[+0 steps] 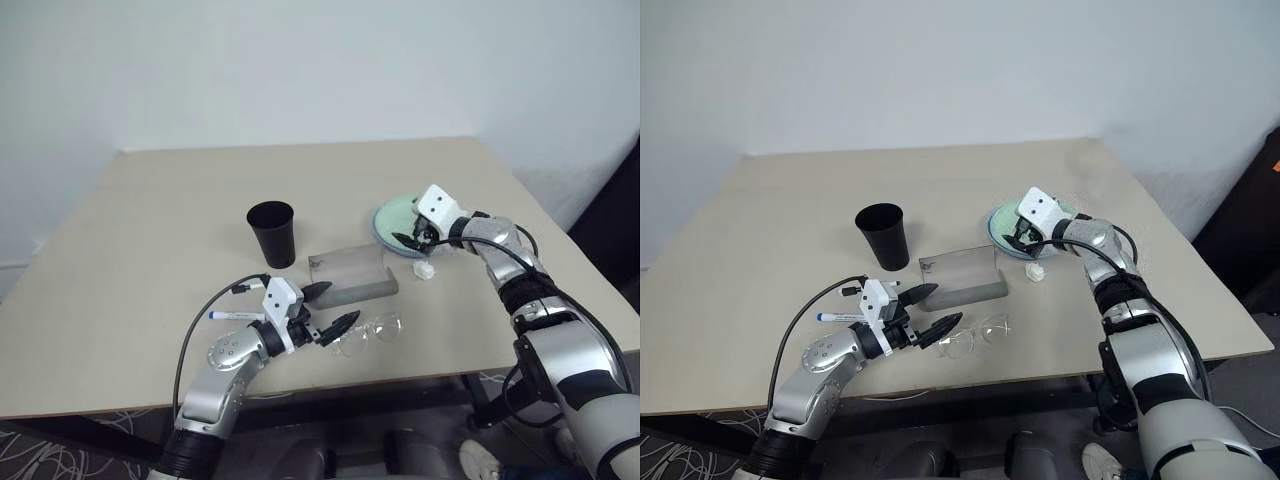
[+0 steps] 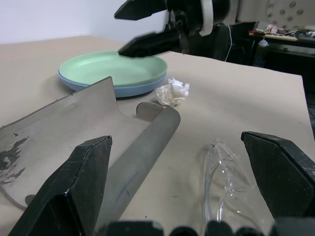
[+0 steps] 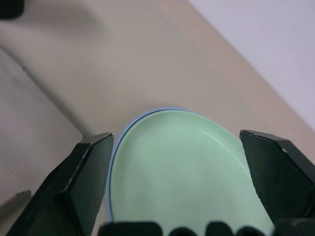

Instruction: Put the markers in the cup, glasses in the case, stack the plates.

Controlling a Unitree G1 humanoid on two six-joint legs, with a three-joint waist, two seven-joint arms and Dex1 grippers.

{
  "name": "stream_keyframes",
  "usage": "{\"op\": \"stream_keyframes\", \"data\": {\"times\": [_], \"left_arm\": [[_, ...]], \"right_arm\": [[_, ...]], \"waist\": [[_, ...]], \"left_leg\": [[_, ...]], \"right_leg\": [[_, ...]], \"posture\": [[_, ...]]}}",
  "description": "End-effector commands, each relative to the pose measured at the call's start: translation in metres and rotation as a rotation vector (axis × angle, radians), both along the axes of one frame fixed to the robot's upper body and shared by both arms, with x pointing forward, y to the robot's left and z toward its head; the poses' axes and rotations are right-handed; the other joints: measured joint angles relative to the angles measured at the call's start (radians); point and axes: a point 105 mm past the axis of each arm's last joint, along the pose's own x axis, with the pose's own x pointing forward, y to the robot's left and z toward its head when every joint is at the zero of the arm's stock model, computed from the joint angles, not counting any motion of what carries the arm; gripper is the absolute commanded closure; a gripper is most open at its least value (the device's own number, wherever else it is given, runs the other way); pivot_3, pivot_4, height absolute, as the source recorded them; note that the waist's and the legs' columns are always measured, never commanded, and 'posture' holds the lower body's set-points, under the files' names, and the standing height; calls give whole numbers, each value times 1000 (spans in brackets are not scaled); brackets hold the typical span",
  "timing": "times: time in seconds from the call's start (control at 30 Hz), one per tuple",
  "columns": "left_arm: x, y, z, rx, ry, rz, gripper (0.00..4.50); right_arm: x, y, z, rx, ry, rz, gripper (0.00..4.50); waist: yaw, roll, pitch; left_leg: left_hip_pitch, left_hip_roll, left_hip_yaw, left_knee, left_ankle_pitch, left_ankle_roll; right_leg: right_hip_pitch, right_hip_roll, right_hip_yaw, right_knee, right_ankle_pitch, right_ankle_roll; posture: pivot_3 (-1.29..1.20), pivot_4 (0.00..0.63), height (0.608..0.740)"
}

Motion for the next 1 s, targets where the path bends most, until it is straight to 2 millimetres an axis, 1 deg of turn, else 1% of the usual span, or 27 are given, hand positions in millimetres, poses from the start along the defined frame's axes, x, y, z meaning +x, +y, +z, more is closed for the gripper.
{"op": "stream_keyframes", "data": {"times": [0.03,0.17,0.27,0.4,0.63,0.83,0.93,0.97,1.0], "left_arm": [[1,0,11,-9,-51,1,0],[2,-1,14,-9,-57,-5,0],[4,-2,18,-10,-61,-11,0],[7,-5,25,-13,-68,-21,0],[9,-10,35,-16,-76,-31,0],[8,-9,39,-12,-80,-24,0],[8,-9,40,-10,-80,-18,0],[8,-9,40,-10,-79,-17,0],[8,-9,40,-10,-79,-17,0]], "right_arm": [[-11,-8,15,83,48,44,246],[-31,-19,2,99,188,58,246],[-38,-26,-7,122,276,15,246],[-45,-31,-19,105,353,-32,246],[-44,-27,-38,101,417,-100,246],[-42,-29,-50,90,450,-142,246],[-42,-30,-51,82,459,-142,838],[-42,-29,-52,80,458,-142,1112],[-42,-29,-51,79,458,-141,1508]], "waist": [[3,0,0],[3,0,0],[1,1,0],[0,1,0],[0,1,0],[1,1,0],[0,1,0],[0,1,0],[0,1,0]], "left_leg": [[0,0,-1,0,0,0],[-1,0,0,0,0,0],[0,0,1,1,0,0],[2,1,2,1,0,0],[3,1,3,2,0,0],[2,1,2,2,0,0],[2,0,2,2,0,0],[2,0,2,2,0,0],[2,0,2,2,0,0]], "right_leg": [[0,0,0,0,0,0],[0,0,0,0,0,0],[0,0,0,0,0,0],[1,0,-1,0,0,0],[3,0,0,0,0,0],[2,0,0,0,0,0],[2,0,0,0,0,0],[2,0,0,0,0,0],[2,0,0,0,0,0]], "posture": [[0,0,728],[0,0,728],[0,0,728],[0,0,728],[0,0,728],[0,0,728],[0,0,728],[0,0,728],[0,0,728]]}}
